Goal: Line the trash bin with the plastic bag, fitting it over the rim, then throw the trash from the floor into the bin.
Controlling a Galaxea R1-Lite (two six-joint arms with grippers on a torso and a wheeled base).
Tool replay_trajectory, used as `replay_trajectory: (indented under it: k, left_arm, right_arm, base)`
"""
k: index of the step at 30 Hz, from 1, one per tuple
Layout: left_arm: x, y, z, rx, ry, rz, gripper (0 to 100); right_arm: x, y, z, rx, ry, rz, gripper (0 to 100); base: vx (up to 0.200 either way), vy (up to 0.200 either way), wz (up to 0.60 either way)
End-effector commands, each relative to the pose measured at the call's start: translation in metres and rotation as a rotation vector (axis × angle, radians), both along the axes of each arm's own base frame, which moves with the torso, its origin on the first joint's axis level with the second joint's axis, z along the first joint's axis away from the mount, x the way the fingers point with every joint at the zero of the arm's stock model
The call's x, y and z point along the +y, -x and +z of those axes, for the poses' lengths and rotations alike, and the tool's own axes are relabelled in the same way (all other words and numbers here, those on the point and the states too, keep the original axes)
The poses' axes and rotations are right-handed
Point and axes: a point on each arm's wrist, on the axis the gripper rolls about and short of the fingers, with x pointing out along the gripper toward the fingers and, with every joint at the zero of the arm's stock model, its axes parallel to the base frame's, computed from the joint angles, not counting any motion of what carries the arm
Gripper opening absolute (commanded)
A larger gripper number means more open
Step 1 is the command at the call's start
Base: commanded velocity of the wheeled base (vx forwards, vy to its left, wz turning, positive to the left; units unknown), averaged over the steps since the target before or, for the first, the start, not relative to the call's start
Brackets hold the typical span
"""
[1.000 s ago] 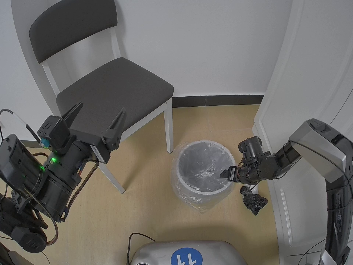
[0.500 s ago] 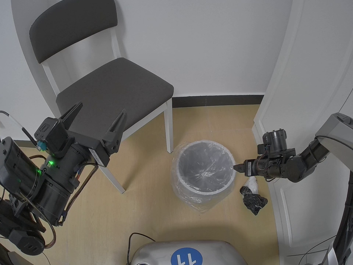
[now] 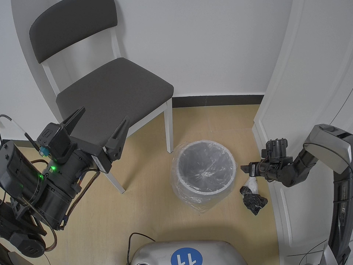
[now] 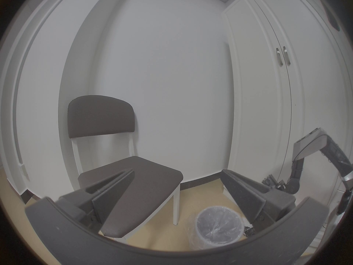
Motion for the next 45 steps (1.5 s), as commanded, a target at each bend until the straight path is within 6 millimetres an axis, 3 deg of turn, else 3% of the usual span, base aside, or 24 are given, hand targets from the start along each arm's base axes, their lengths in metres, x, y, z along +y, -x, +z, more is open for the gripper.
replay_trajectory:
  k: [1,6,12,16,24,30,38,45]
  left_arm:
    - [-0.001,0.000,-0.004,0.014,-0.010,-0.002,100]
    - [-0.001,0.000,-0.008,0.029,-0.024,-0.001,100]
    - [-0.001,-0.001,-0.012,0.044,-0.034,0.001,100]
    - [-0.001,-0.002,-0.016,0.056,-0.044,0.003,100]
    - [-0.001,-0.002,-0.021,0.074,-0.061,0.002,100]
    - [0.000,-0.001,-0.024,0.083,-0.068,0.002,100]
    - [-0.002,-0.002,-0.026,0.090,-0.073,0.002,100]
    - [-0.002,-0.004,-0.029,0.101,-0.082,0.003,100]
  right_arm:
    - [0.005,-0.022,-0.046,0.016,0.011,-0.003,100]
    - [-0.011,-0.040,-0.069,0.013,0.057,0.016,100]
    - [-0.031,-0.057,-0.071,-0.024,-0.008,0.181,100]
    - [-0.070,-0.082,-0.090,-0.121,0.171,0.323,100]
    - [-0.090,-0.094,-0.097,-0.120,0.281,0.450,100]
    - [-0.087,-0.102,-0.102,-0.142,0.234,0.577,100]
    - [-0.064,-0.116,-0.112,-0.162,0.234,0.623,100]
    - [-0.043,-0.128,-0.133,-0.128,0.215,0.670,100]
  base:
    - [0.000,0.000,0.00]
    - [0.000,0.000,0.00]
    - [0.000,0.000,0.00]
    - [0.000,0.000,0.00]
    - [0.000,0.000,0.00]
    - [0.000,0.000,0.00]
    - [0.000,0.000,0.00]
    - [0.000,0.000,0.00]
